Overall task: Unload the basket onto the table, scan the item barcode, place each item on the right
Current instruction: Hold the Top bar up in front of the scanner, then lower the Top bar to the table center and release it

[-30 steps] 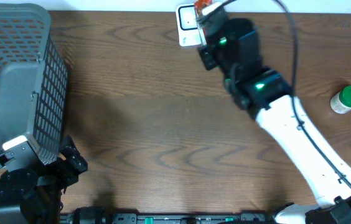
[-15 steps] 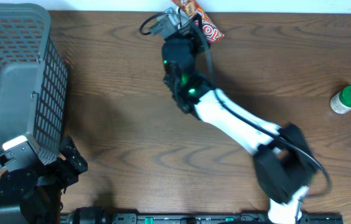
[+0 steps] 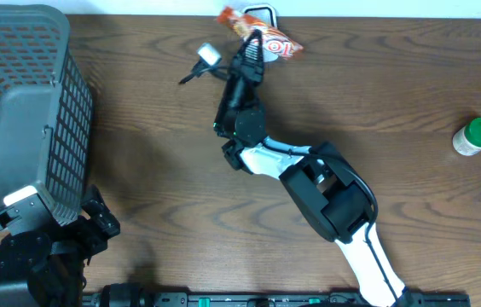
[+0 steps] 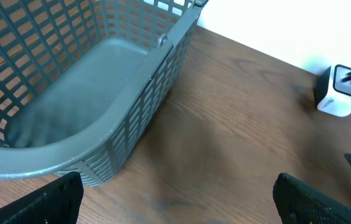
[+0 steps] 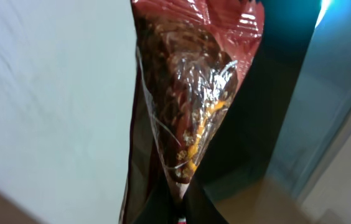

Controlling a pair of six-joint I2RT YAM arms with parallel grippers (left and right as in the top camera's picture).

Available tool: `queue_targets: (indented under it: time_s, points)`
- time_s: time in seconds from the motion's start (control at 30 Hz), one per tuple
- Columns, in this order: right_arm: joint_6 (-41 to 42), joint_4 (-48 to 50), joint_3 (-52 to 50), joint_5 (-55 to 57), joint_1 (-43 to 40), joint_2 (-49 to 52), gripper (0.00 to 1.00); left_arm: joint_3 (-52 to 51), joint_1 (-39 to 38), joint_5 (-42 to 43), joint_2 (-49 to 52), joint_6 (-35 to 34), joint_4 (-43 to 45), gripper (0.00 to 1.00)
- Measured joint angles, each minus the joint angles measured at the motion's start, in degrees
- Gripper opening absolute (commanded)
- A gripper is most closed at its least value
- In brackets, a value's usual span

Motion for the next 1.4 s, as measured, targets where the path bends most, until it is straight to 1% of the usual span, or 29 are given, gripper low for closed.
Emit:
queue_targets:
  time_s: [0.23, 0.43, 0.53, 0.63, 0.7, 0.8, 0.97, 1.03, 1.1, 1.17, 1.27, 1.33, 1.4]
  points:
    - [-8.04, 0.07, 0.00, -10.43, 4.09, 0.00, 0.01, 0.00, 0.00, 0.00, 0.00, 0.00, 0.00, 0.98]
    - [-8.26, 0.07, 0.00, -19.52, 5.53, -0.11, 0.01, 0.00, 0.00, 0.00, 0.00, 0.00, 0.00, 0.98]
    - [-8.28, 0.07, 0.00, -21.40, 6.16, -0.70, 0.01, 0.00, 0.00, 0.00, 0.00, 0.00, 0.00, 0.98]
    - [-8.24, 0.07, 0.00, -20.90, 7.17, -1.99, 0.01, 0.00, 0.00, 0.00, 0.00, 0.00, 0.00, 0.98]
    - [-7.96, 0.07, 0.00, -16.70, 8.22, -2.84, 0.01, 0.00, 0.00, 0.00, 0.00, 0.00, 0.00, 0.98]
    - [-3.41, -1.64, 0.02, -6.43, 9.88, -3.69, 0.01, 0.00, 0.00, 0.00, 0.00, 0.00, 0.00, 0.98]
    - [8.63, -10.49, 0.00, 13.18, 10.60, -3.89, 0.01, 0.00, 0.00, 0.00, 0.00, 0.00, 0.00, 0.98]
    - [14.21, -12.48, 0.02, 20.83, 10.56, -3.89, 0.01, 0.00, 0.00, 0.00, 0.00, 0.00, 0.00, 0.98]
    - [18.12, -13.73, 0.00, 26.60, 10.58, -3.89, 0.01, 0.00, 0.00, 0.00, 0.00, 0.00, 0.00, 0.98]
    - [21.05, -14.03, -0.31, 30.73, 10.67, -3.89, 0.01, 0.00, 0.00, 0.00, 0.00, 0.00, 0.02, 0.98]
    - [24.33, -14.05, -1.11, 33.90, 10.78, -3.89, 0.01, 0.00, 0.00, -0.02, 0.00, 0.00, 0.00, 0.98]
    - [27.04, -14.78, -2.51, 33.68, 10.67, -3.89, 0.01, 0.00, 0.00, 0.00, 0.00, 0.00, 0.00, 0.98]
    - [30.18, -20.26, -3.87, 30.73, 9.97, -3.91, 0.01, 0.00, 0.00, 0.00, 0.00, 0.00, -0.02, 0.98]
